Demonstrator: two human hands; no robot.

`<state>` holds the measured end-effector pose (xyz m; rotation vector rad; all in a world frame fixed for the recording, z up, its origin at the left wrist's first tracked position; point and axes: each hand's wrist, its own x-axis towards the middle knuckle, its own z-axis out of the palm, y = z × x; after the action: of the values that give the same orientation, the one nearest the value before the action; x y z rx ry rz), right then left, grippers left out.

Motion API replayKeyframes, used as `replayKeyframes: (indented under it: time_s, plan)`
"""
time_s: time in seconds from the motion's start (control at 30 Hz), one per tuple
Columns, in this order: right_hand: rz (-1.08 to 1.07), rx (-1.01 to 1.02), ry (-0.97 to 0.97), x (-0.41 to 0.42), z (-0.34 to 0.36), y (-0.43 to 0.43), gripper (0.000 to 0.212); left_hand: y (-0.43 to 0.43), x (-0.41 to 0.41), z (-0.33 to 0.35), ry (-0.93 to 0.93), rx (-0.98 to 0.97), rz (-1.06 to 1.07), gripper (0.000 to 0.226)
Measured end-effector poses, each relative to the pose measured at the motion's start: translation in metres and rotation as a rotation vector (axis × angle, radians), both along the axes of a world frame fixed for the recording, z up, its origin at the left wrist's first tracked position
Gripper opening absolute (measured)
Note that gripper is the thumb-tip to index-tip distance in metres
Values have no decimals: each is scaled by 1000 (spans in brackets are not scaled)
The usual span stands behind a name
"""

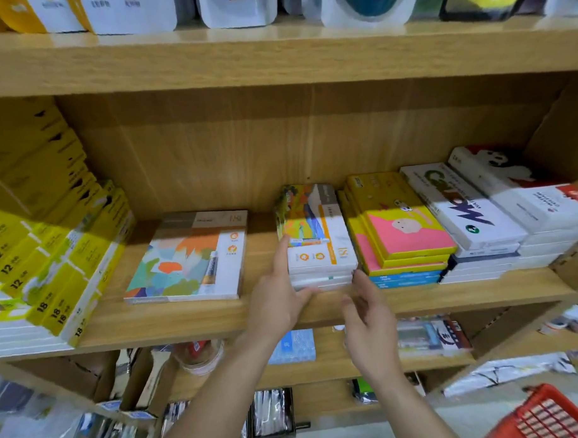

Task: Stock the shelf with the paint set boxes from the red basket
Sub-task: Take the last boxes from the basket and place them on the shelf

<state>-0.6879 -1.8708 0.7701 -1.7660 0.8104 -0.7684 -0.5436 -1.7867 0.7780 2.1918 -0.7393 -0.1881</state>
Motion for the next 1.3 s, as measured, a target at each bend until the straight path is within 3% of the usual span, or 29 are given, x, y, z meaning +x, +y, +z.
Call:
replayKeyframes:
  time_s: [0.1, 0.27, 0.37, 0.67, 0.77, 0.9, 0.97, 1.03, 1.17, 1.3]
  plan:
    - [-48, -26, 29, -5, -4, -6, 55, -13, -2, 2, 1, 18, -78, 111]
    - [-71, -198, 74, -21, 0, -10, 58, -11, 3, 9, 199, -131, -191, 105]
    - [-25, -264, 162, -24, 3, -14, 67, -13, 3, 13, 190, -128, -235, 88]
    - [47, -294, 310, -22, 10, -11, 81, -11, 1, 18, 211, -122, -218, 80]
    - [43, -283, 290, -22, 13, -10, 78, -1, -1, 26, 139, -121, -209, 69]
    - [-11, -439, 209, -20, 20, 4, 54, 48, 6, 29, -92, -171, -113, 42]
    - [60, -507, 195, -9, 23, 14, 48, 80, 18, 26, -271, -85, -3, 43]
    - [138, -599, 211, 9, 24, 21, 39, 110, 35, 20, -426, 138, 134, 53]
    - [269, -746, 349, 45, 26, 33, 39, 150, 56, -2, -330, 496, 159, 65]
    - [242, -878, 448, 58, 20, 41, 33, 150, 57, -10, -362, 516, 202, 54]
